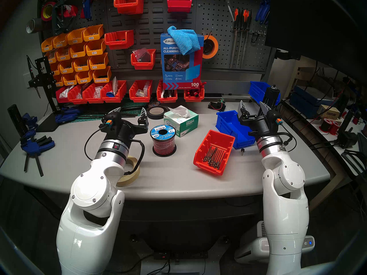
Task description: Take out a shop towel
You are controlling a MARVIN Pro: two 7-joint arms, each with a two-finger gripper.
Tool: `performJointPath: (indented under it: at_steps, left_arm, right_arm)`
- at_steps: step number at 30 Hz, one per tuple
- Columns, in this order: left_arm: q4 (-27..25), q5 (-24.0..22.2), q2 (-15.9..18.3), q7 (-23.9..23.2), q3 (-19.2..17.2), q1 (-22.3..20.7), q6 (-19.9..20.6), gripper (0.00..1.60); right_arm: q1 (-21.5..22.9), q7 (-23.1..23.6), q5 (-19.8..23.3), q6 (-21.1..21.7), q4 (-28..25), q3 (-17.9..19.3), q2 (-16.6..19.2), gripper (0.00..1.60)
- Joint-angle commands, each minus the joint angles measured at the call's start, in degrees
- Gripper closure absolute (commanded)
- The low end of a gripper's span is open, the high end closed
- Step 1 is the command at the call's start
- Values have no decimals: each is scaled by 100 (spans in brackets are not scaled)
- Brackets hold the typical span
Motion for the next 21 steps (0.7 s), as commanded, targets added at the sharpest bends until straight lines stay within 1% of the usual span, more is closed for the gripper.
performJointPath:
  at_steps: [1, 3, 8, 9, 10, 11, 13, 19, 20, 21]
  left_arm:
    - [-508, -167, 3, -212, 143, -615, 44, 0]
    - [-571, -223, 21, -300, 233, -766, 95, 0]
    - [-681, -242, 120, -525, 392, -967, 251, 0]
    - [-681, -278, 99, -546, 424, -1081, 310, 0]
    - [-681, -265, 90, -566, 428, -1052, 334, 0]
    - [-666, -297, 82, -612, 449, -1172, 418, 0]
    - [-620, -355, 1, -636, 453, -1200, 512, 0]
    - [-241, -474, -90, -765, 444, -1566, 816, 0]
    - [-204, -505, -132, -797, 419, -1537, 849, 0]
    - [-106, -513, -129, -814, 414, -1659, 906, 0]
  right_arm:
    - [634, 145, 20, -55, -598, -39, 296, 0]
    - [783, 203, 38, -27, -630, -81, 332, 0]
    - [972, 319, 75, 41, -688, -199, 408, 0]
    - [1082, 344, 81, 59, -650, -229, 404, 0]
    - [1050, 376, 94, 82, -682, -271, 431, 0]
    - [1164, 414, 88, 123, -637, -310, 448, 0]
    - [1186, 461, 91, 156, -655, -394, 475, 0]
    - [1504, 618, 41, 385, -606, -666, 548, 0]
    - [1498, 633, 69, 421, -643, -718, 534, 0]
    - [1608, 657, 62, 470, -610, -762, 533, 0]
